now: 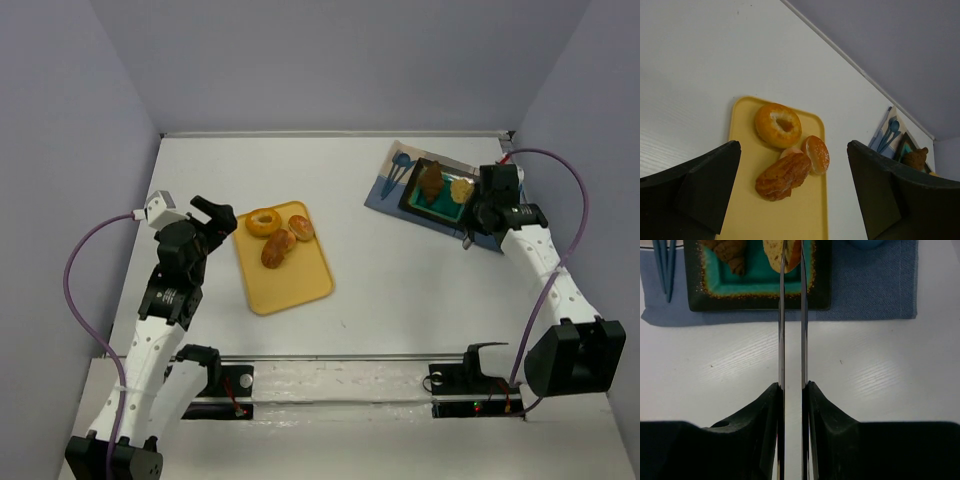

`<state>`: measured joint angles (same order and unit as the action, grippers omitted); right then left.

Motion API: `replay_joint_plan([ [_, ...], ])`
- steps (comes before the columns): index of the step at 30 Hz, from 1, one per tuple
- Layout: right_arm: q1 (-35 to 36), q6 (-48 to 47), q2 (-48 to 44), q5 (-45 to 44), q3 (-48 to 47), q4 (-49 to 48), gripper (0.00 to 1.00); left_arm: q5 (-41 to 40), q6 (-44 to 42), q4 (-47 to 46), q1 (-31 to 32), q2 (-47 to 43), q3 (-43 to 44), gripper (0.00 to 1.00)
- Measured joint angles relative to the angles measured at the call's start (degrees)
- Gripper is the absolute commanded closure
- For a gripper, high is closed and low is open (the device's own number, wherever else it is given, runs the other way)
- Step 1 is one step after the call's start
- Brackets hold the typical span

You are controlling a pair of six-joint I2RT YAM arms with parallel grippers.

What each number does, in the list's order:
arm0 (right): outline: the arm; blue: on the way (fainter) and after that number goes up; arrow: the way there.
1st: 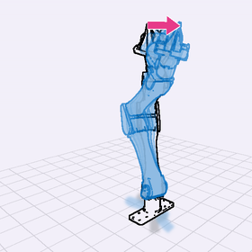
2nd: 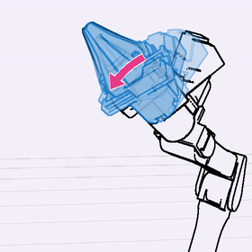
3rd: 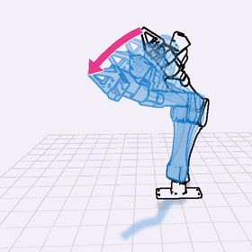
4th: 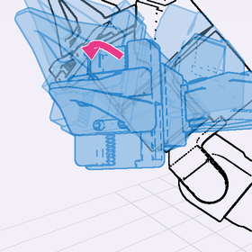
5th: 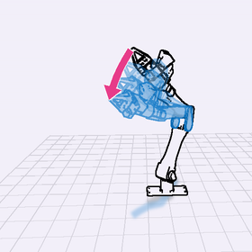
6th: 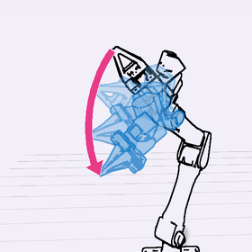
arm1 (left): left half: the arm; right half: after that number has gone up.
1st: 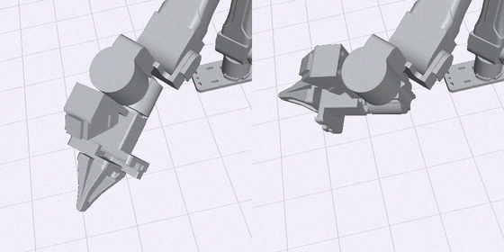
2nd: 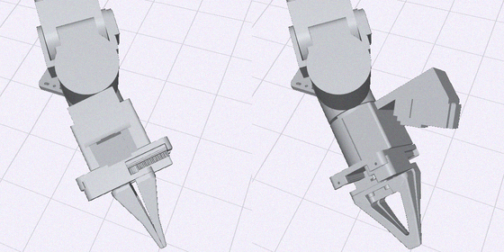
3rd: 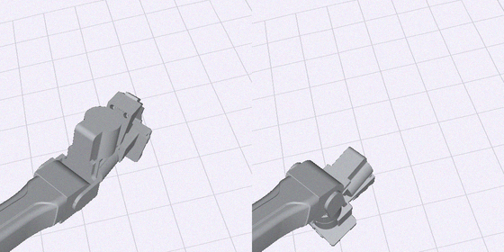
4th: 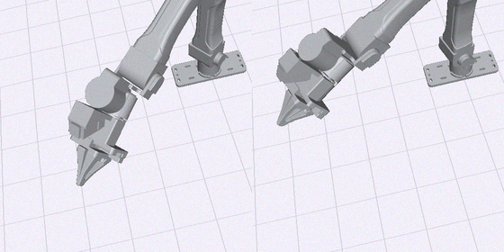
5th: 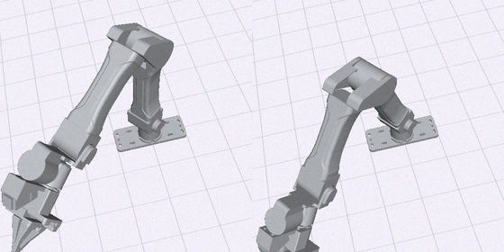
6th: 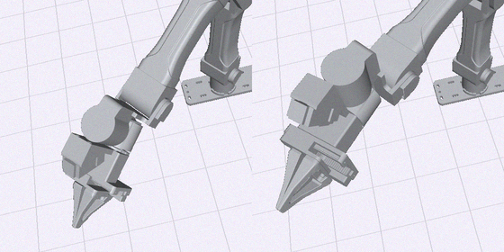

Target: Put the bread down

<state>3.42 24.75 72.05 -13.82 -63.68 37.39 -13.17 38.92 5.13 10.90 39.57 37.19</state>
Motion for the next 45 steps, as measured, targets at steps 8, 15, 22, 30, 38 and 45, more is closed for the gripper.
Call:
replay_joint_plan([
  [8,-0.5,0.6,-0.2,-0.6,3.1,0.7,0.75,-0.3,0.0,0.3,0.0,0.1,0.0,0.01],
  [15,-0.5,0.5,3.4,2.6,3.5,-1.1,0.53,-0.3,0.0,0.3,0.0,0.1,0.0,0.01],
  [22,-0.5,0.3,3.0,2.6,3.5,-1.7,0.44,-0.3,0.0,0.3,0.0,-0.1,0.0,0.01],
  [30,-0.5,-1.2,-4.2,3.8,3.5,0.3,0.48,-0.2,0.0,0.3,0.0,-0.4,0.0,0.01],
  [38,2.1,-7.3,-11.9,26.3,3.3,-0.7,0.48,0.1,0.0,0.3,0.0,-0.4,0.0,0.01],
  [45,22.1,-9.3,-5.3,40.2,3.0,-8.3,0.48,0.3,0.0,0.3,0.0,-0.4,0.0,0.01],
])
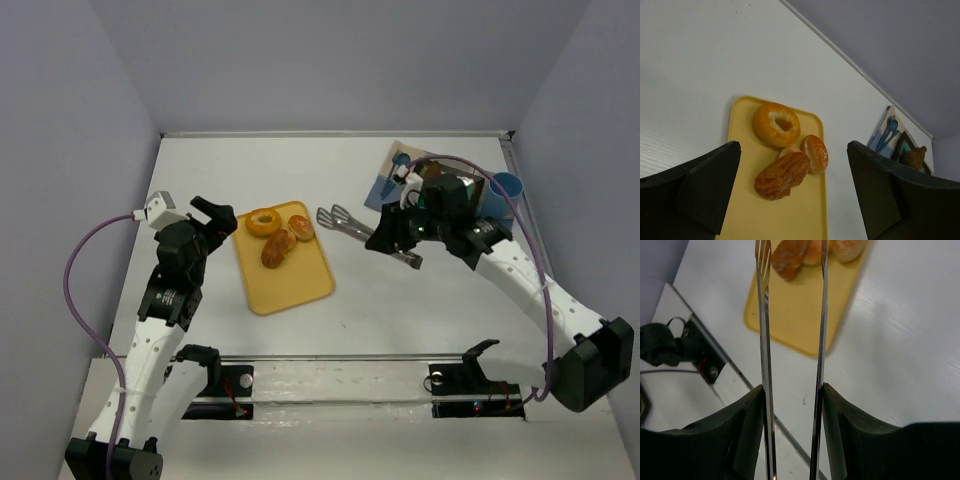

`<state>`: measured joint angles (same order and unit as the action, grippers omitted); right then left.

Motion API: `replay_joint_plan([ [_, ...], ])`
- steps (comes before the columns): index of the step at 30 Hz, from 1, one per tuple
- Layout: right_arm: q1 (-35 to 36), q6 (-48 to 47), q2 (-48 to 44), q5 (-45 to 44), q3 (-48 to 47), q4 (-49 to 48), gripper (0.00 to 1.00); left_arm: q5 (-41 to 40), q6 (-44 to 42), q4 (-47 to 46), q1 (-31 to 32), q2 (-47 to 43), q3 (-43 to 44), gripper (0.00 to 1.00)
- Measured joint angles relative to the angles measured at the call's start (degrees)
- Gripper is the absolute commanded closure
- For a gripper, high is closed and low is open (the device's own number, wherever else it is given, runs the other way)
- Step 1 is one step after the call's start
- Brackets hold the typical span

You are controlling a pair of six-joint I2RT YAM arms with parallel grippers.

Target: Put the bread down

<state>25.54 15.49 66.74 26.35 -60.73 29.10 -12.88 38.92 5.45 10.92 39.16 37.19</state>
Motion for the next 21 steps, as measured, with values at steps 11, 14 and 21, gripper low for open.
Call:
replay_joint_plan([
  [11,12.9,4.7,26.9,8.4,0.0,-14.4,0.46,0.2,0.0,0.0,0.0,0.0,0.0,0.01],
  [14,13.1,5.5,27.7,8.9,0.0,-15.1,0.45,0.2,0.0,0.0,0.0,0.0,0.0,0.01],
  [21,13.4,7.1,30.1,10.9,-0.4,-20.3,0.47,0.2,0.0,0.0,0.0,0.6,0.0,0.01],
])
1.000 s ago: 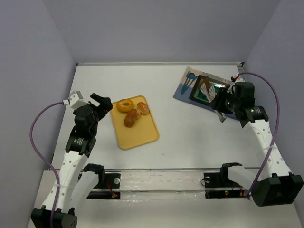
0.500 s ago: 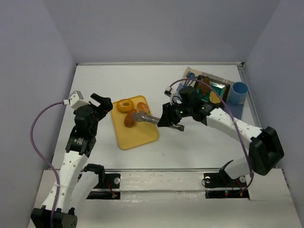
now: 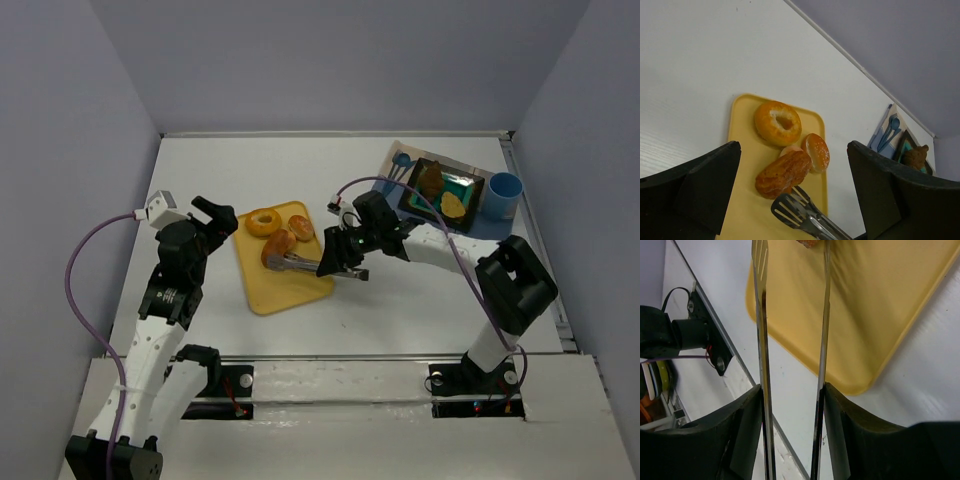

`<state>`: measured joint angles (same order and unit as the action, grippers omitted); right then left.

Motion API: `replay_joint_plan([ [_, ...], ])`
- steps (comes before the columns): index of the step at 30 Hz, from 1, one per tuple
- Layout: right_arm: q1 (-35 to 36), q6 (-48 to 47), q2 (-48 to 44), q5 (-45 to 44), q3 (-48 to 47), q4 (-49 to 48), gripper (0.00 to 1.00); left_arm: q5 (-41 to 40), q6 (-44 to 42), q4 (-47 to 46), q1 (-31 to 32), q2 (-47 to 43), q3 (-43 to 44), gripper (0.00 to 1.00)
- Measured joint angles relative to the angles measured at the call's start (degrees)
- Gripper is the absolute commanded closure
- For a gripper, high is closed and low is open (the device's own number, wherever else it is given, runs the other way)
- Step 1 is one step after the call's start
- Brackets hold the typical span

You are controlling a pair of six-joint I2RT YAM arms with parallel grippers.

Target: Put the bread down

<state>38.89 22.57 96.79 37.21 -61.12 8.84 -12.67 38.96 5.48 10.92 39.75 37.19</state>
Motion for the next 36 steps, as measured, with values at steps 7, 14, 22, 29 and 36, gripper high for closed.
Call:
replay_joint_plan([
  [7,0.2,2.6,4.7,-0.8,-1.1,-2.7,0.68,0.0,0.0,0.0,0.0,0.2,0.0,0.01],
  [14,0.2,4.9,4.0,-1.6,-1.1,-4.6,0.9,0.0,0.0,0.0,0.0,0.2,0.0,0.01],
  [22,0.2,4.4,-6.9,-6.9,1.0,-1.8,0.93,0.0,0.0,0.0,0.0,0.2,0.0,0.01],
  [29,-2.6,2.3,-20.7,-19.9,0.3,3.5,0.93,0.0,0.0,0.0,0.0,0.2,0.0,0.01],
  [36,-21.6,4.1,-28.9,-27.2,4.9,7.0,0.93,0.0,0.0,0.0,0.0,0.2,0.0,0.01],
])
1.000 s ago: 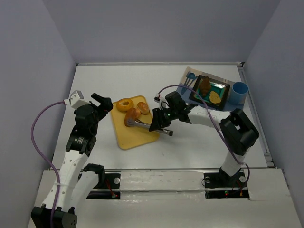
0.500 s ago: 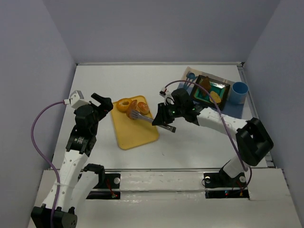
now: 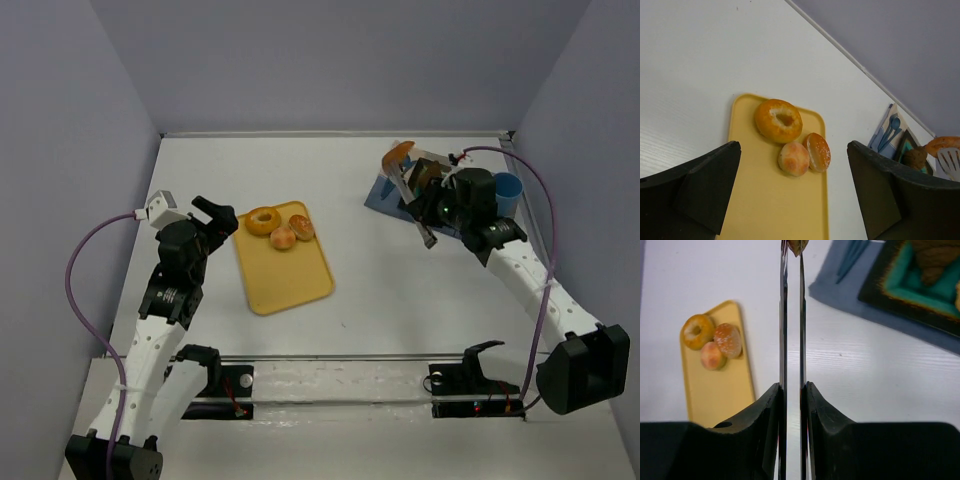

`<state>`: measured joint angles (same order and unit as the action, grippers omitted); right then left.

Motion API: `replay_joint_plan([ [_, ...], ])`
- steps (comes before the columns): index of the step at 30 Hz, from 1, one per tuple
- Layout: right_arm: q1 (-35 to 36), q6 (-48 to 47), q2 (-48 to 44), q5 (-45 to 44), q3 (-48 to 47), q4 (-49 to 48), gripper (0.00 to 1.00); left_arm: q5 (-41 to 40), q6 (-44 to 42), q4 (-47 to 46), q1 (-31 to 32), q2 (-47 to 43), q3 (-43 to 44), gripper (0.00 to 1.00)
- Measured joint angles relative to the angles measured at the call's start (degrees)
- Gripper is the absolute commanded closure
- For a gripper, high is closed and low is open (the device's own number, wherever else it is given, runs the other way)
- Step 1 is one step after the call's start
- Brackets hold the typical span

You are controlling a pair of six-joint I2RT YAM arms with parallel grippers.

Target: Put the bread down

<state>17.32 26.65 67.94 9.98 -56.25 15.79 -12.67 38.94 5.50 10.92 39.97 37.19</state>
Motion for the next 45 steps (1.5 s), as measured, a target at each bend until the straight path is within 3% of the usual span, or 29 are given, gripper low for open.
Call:
replay_joint_plan([
  [8,-12.0,-0.5,1.8,1.0,1.0,4.2,0.93,0.0,0.0,0.0,0.0,0.0,0.0,0.01],
  [15,-13.6,-2.9,10.0,6.4,1.0,5.7,0.93,-0.3,0.0,0.0,0.0,0.2,0.0,0.01],
  [24,-16.1,-4.4,10.3,7.1,1.9,6.1,0.93,-0.4,0.0,0.0,0.0,1.2,0.0,0.01],
  [30,-19.6,-4.4,10.3,7.0,2.0,6.3,0.81,-0.7,0.0,0.0,0.0,1.6,0.0,0.01],
  [34,-20.2,-4.4,10.3,7.0,2.0,6.7,0.64,-0.7,-0.1,0.0,0.0,1.6,0.0,0.01],
  [40,-20.2,-4.0,9.6,6.1,2.0,8.6,0.48,-0.7,-0.1,0.0,0.0,1.6,0.0,0.01],
  [45,-20.3,-3.9,6.8,4.3,2.0,10.8,0.46,-0.7,-0.1,0.0,0.0,1.6,0.0,0.01],
])
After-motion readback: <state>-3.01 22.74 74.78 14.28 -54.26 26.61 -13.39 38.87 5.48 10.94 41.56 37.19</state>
